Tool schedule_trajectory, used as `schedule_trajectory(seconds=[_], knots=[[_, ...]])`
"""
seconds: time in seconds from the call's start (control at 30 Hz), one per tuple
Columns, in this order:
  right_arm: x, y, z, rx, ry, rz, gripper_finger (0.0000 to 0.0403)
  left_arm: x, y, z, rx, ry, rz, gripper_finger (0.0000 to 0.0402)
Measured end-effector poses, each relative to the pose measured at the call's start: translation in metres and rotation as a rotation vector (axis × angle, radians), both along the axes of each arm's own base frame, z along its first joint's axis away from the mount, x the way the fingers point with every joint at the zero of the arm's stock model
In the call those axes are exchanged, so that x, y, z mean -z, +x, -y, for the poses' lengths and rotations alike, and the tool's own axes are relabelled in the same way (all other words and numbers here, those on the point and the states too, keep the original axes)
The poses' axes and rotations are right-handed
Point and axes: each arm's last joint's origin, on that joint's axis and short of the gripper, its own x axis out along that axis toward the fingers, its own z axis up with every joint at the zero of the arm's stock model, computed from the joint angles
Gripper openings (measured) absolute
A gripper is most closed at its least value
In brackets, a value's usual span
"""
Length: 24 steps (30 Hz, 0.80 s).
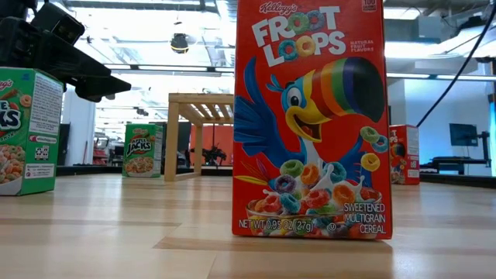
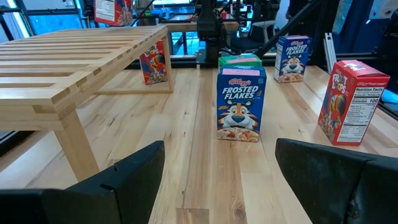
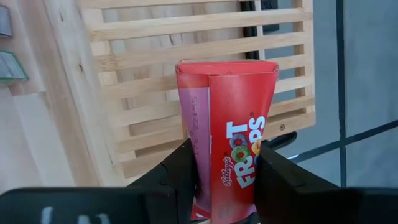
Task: Stack cereal on shelf
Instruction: Put the middle red cereal box on the shelf
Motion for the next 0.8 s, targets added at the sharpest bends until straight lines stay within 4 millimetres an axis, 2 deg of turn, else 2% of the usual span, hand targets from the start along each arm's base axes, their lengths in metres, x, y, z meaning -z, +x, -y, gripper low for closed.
schedule_trajectory(seconds=[0.23, 0.53, 0.8], knots=[[0.0, 0.004, -0.008, -0.015, -0.017, -0.004, 0.0153, 0.0, 0.0, 0.0, 0.0, 0.0, 0.0, 0.0298], [0.009, 0.011, -0.002, 0.01, -0.025, -0.039, 0.0181, 0.0, 0.0, 0.0, 0.0, 0.0, 0.0, 0.0298], [0.01, 0.011, 0.0, 0.016, -0.023, -0.04, 0.0184, 0.0, 0.0, 0.0, 0.0, 0.0, 0.0, 0.0298]])
